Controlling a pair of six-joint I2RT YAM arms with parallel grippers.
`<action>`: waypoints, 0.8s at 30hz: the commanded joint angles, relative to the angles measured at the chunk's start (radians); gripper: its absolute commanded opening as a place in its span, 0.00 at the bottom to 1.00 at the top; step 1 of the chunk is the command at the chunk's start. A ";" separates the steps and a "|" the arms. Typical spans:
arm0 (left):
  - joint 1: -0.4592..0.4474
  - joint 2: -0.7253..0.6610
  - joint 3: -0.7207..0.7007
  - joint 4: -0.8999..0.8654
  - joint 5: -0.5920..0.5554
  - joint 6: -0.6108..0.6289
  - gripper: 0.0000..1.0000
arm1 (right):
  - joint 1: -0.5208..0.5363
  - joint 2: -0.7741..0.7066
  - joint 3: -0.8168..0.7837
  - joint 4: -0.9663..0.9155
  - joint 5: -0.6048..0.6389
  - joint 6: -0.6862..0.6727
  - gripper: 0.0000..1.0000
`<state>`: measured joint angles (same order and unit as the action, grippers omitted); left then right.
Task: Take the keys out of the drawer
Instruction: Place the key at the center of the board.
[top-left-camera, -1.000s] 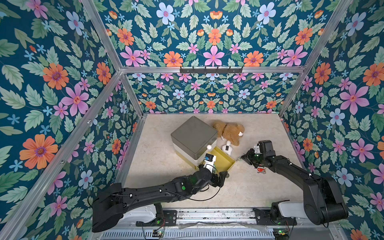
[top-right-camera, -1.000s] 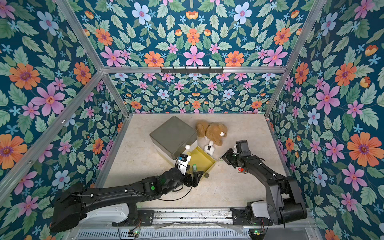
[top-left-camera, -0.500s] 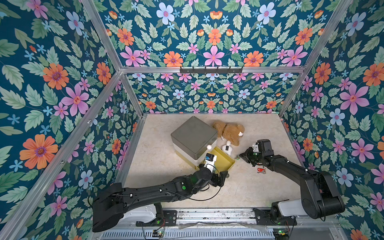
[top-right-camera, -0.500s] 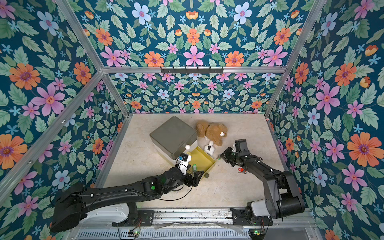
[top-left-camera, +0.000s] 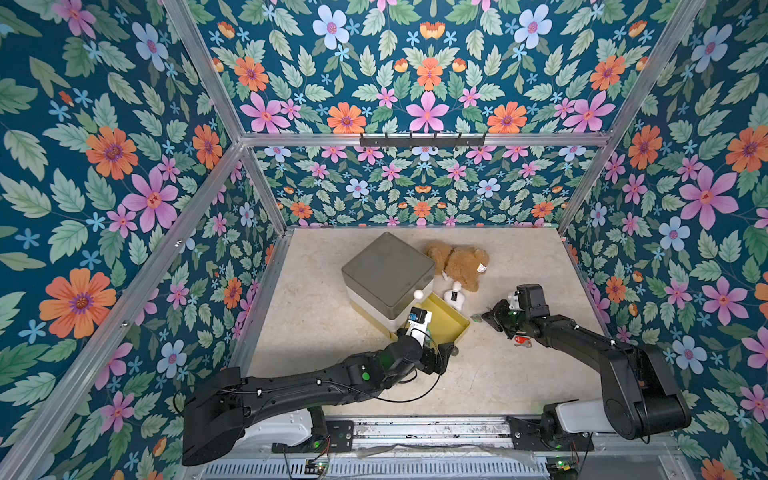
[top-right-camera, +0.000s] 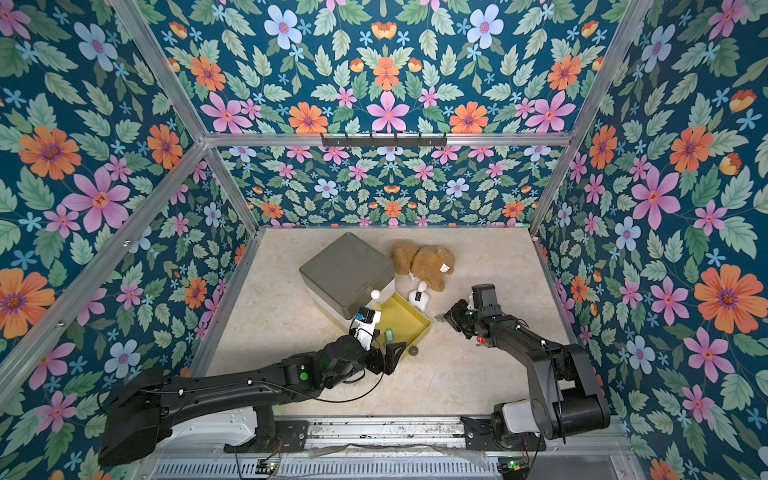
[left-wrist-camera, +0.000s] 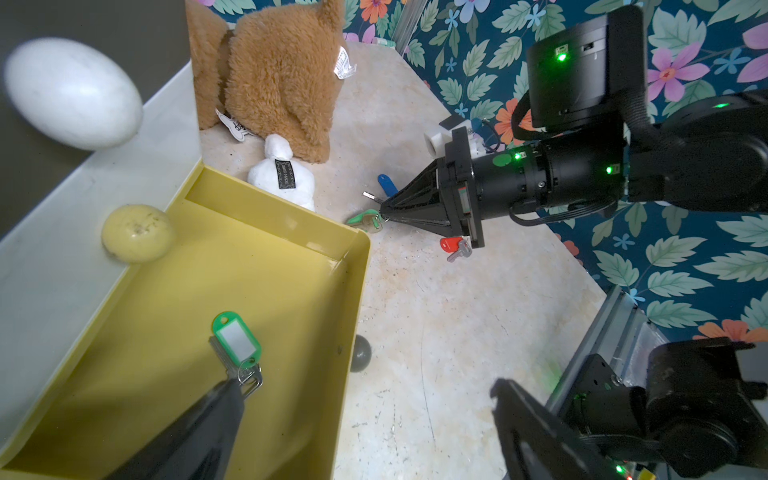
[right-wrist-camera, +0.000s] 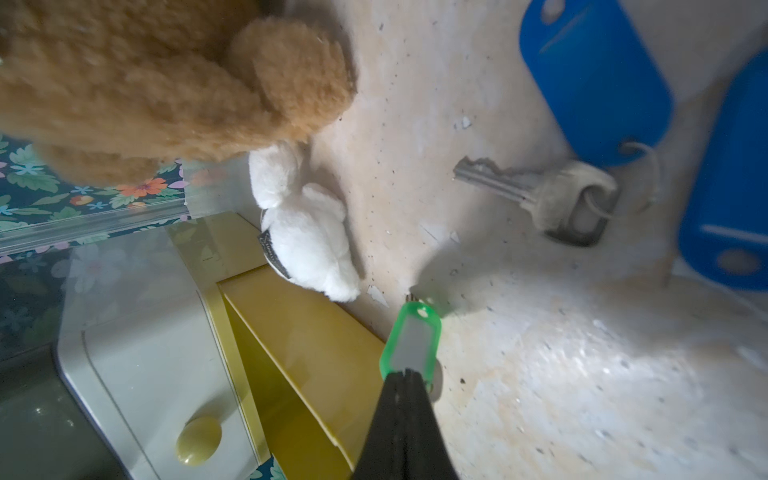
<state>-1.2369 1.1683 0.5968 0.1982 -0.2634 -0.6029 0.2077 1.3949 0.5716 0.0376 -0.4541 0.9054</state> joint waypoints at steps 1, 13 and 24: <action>0.001 0.001 -0.005 0.013 -0.012 -0.012 0.99 | -0.004 -0.010 -0.010 -0.010 0.022 -0.018 0.00; 0.001 -0.002 -0.005 0.004 -0.006 -0.013 0.99 | -0.030 -0.019 -0.083 0.022 0.006 -0.022 0.00; -0.001 -0.017 -0.017 0.004 -0.010 -0.023 0.99 | -0.030 -0.014 -0.088 0.023 -0.003 -0.023 0.03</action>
<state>-1.2377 1.1587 0.5819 0.1940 -0.2634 -0.6258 0.1783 1.3808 0.4820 0.0463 -0.4484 0.8921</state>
